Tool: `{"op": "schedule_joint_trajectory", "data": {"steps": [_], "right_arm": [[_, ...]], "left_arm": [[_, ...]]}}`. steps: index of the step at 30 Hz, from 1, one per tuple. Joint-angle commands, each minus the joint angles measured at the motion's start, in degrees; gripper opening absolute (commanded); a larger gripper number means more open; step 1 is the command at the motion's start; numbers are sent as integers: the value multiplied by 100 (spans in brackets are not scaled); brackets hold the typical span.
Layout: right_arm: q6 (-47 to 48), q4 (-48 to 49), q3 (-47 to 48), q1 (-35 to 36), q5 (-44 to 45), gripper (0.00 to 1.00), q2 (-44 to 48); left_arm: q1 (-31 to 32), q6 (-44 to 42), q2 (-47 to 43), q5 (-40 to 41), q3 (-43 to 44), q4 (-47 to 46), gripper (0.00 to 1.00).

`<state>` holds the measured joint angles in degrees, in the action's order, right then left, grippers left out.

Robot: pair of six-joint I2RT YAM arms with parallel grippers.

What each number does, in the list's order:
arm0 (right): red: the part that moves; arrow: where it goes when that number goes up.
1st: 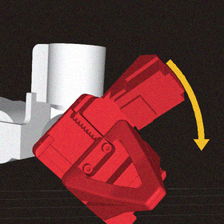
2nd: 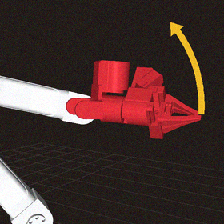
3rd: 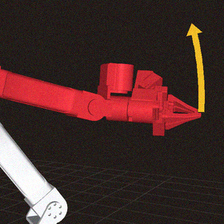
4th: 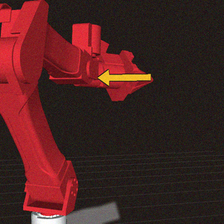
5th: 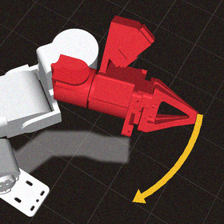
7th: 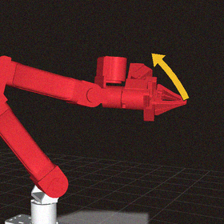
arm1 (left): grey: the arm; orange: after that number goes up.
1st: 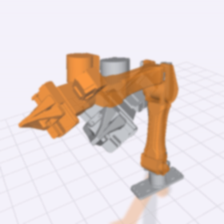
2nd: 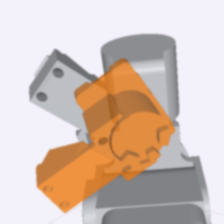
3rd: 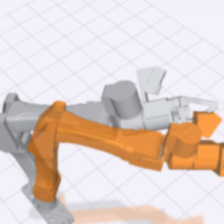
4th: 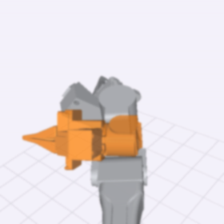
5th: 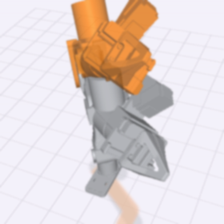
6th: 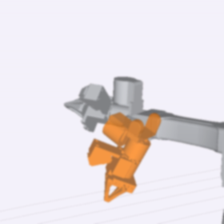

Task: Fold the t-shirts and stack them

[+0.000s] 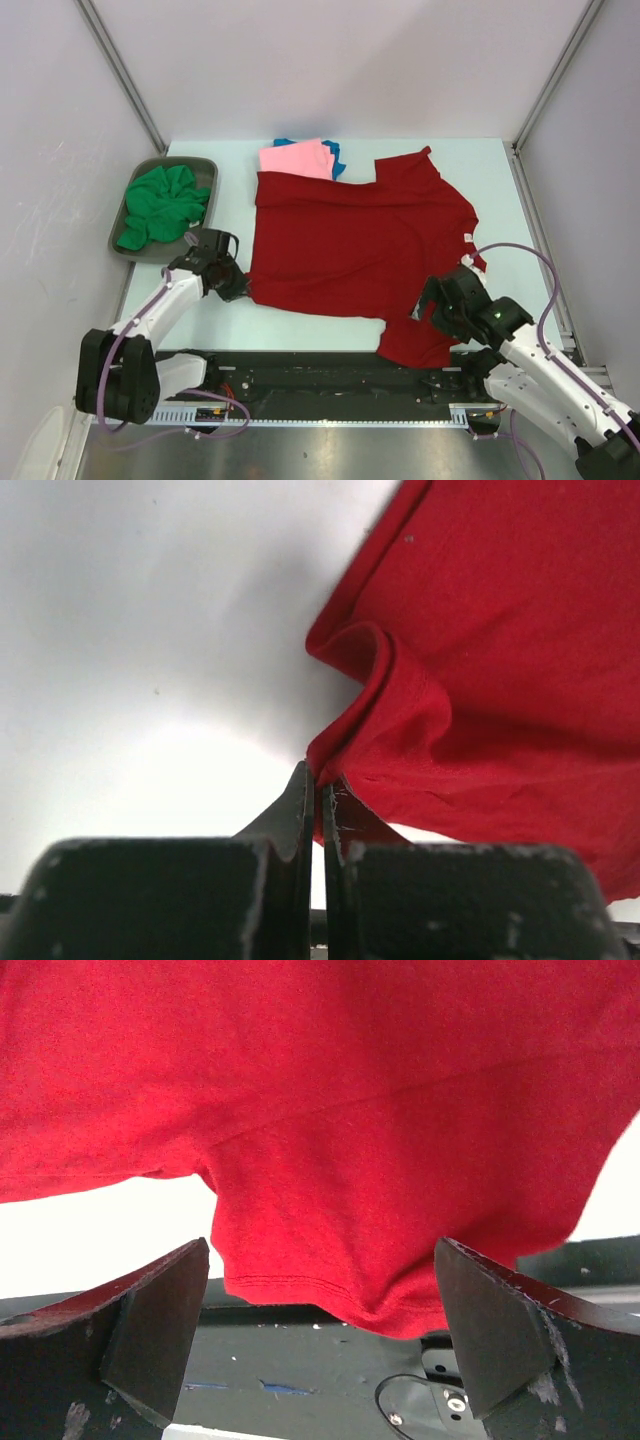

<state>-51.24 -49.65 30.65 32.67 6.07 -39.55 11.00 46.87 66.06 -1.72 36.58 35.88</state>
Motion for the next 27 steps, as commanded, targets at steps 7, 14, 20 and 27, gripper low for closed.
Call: {"op": "schedule_joint_trajectory", "data": {"steps": [7, 14, 20, 27], "right_arm": [[-703, -731, -183, 258, 246, 100, 255], [-983, -783, -174, 785, 316, 99, 18], [-1081, -731, -183, 1119, 343, 99, -307], [-1177, -634, -218, 1400, 422, 99, -729]], "left_arm": [[-959, -530, 758, -364, 209, -731, 0], [-1452, -600, 1005, -540, 359, -889, 0], [-1803, -548, 1058, -619, 385, -1004, 0], [-1953, -416, 1093, -628, 499, -1065, 0]]}}
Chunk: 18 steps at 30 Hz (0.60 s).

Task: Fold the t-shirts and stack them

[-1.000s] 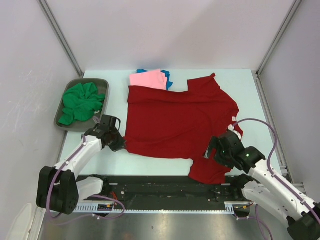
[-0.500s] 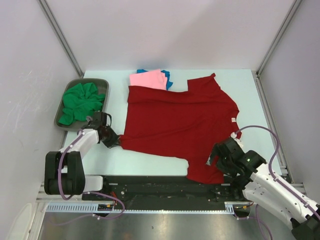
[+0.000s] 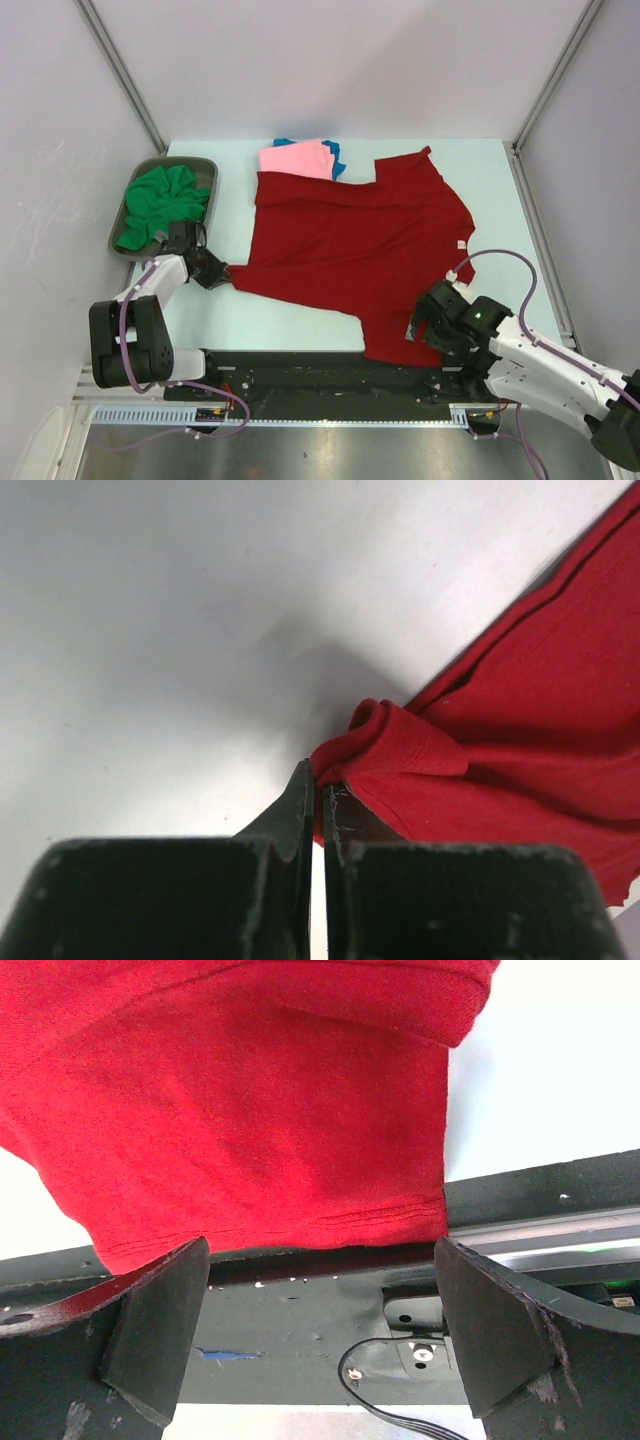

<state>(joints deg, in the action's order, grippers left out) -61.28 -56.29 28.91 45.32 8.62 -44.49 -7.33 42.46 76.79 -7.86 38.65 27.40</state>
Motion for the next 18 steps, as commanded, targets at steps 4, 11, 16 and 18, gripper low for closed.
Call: {"op": "schedule_joint_trajectory", "data": {"steps": [4, 11, 16, 18], "right_arm": [[-332, 206, -165, 372, 184, 99, -578], [-517, 532, -394, 618, 113, 97, -737], [-631, 576, -526, 741, 166, 90, -588], [-658, 584, -518, 741, 254, 85, -561]], "left_arm": [[-216, 122, 55, -40, 397, -261, 0], [-391, 193, 204, -58, 652, -244, 0], [-436, 184, 310, -49, 740, -235, 0], [-479, 193, 319, -102, 714, -270, 0]]}}
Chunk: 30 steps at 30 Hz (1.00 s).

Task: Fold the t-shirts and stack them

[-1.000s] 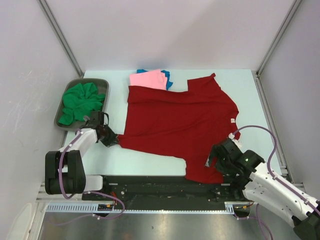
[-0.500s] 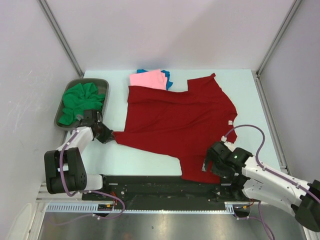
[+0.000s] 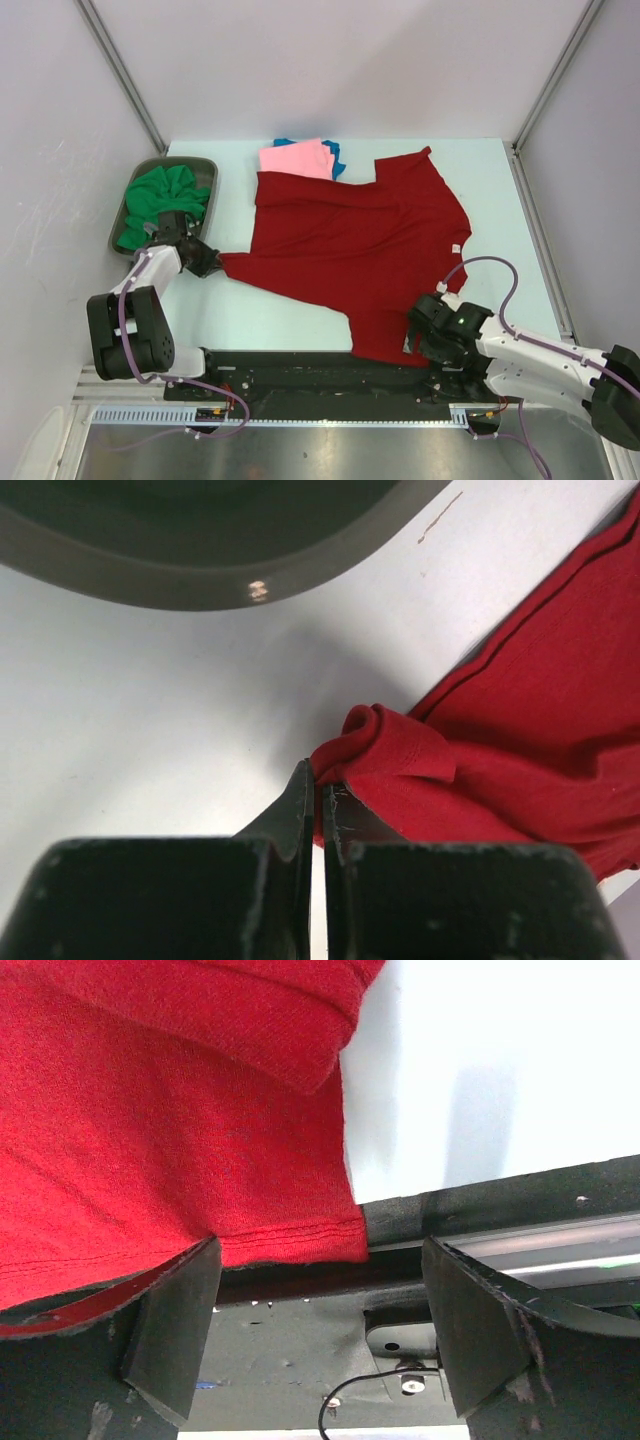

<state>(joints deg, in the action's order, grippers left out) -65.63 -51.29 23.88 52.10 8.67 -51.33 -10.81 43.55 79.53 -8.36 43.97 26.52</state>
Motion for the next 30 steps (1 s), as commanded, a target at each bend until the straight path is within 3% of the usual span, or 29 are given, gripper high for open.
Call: {"op": "schedule_joint_trajectory", "data": {"steps": [1, 6, 16, 21, 26, 30], "right_arm": [[-231, 101, -6, 73, 284, 82, 123], [-223, 303, 38, 64, 416, 72, 27], [-152, 1050, 38, 195, 241, 66, -728], [-135, 1261, 12, 222, 258, 46, -922], [-205, 1437, -173, 292, 162, 43, -1046], [-302, 1359, -200, 433, 179, 55, -914]], "left_arm": [[-132, 92, 45, -60, 174, -183, 0], [-132, 92, -7, -26, 139, -218, 0], [-132, 4, -95, 1, 130, -121, 0], [-132, -31, -122, 19, 104, -112, 0], [-132, -57, -78, 1, 95, -112, 0], [-132, -66, -86, 1, 86, -121, 0]]}}
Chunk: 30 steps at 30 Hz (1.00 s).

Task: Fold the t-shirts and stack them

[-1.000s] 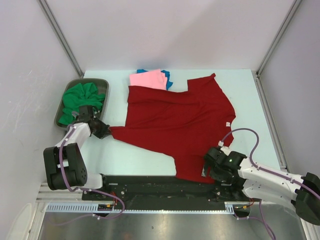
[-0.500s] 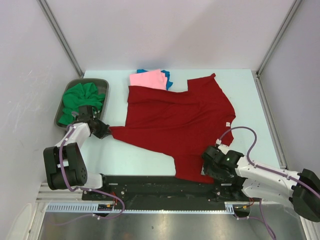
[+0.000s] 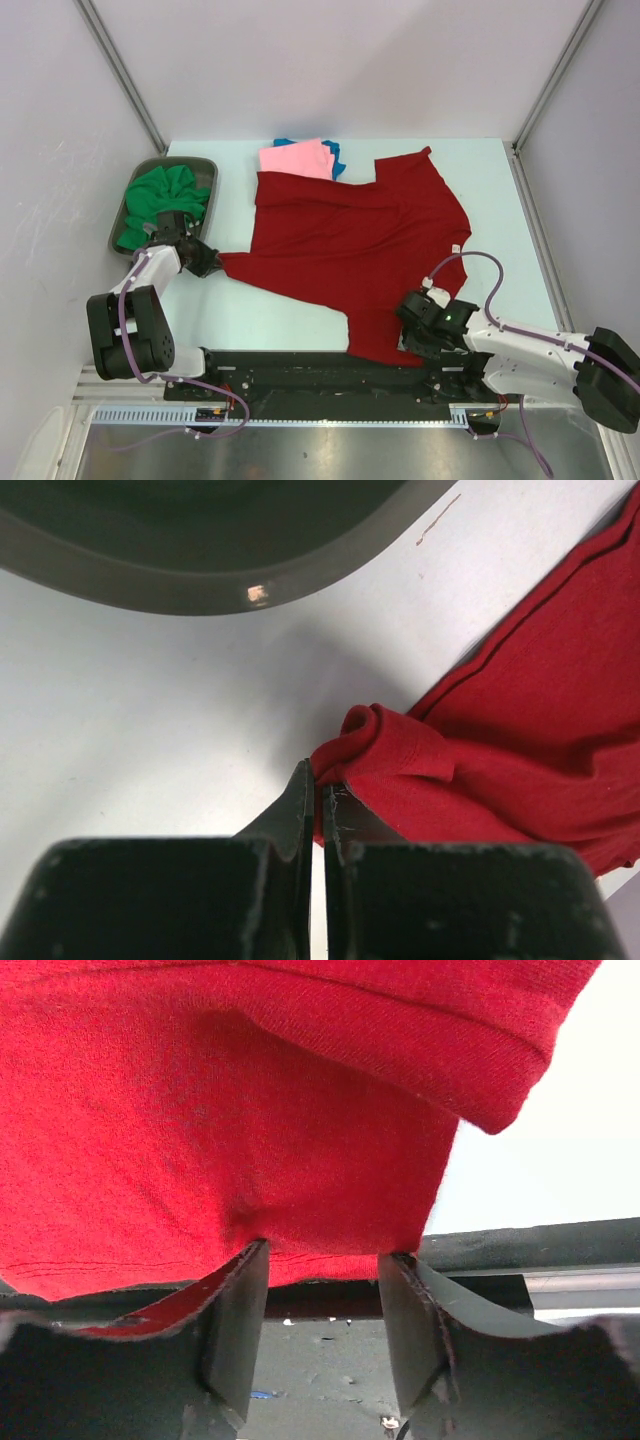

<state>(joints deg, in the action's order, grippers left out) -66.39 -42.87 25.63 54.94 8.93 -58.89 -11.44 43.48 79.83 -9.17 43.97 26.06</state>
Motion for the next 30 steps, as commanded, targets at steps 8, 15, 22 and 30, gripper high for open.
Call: {"op": "schedule_joint_trajectory", "data": {"steps": [8, 15, 22, 30], "right_arm": [[-304, 130, -295, 394, 276, 70, 185], [-568, 366, -304, 685, 548, 65, -262], [-709, 552, -304, 746, 873, 47, -439], [-700, 464, -278, 746, 979, 0, -298]], "left_arm": [[-69, -59, -117, 73, 33, -84, 0], [-69, -77, -126, 99, 95, -66, 0], [-77, -130, -126, 144, 156, -5, 0], [-69, -165, -170, 170, 147, 30, 0]]}}
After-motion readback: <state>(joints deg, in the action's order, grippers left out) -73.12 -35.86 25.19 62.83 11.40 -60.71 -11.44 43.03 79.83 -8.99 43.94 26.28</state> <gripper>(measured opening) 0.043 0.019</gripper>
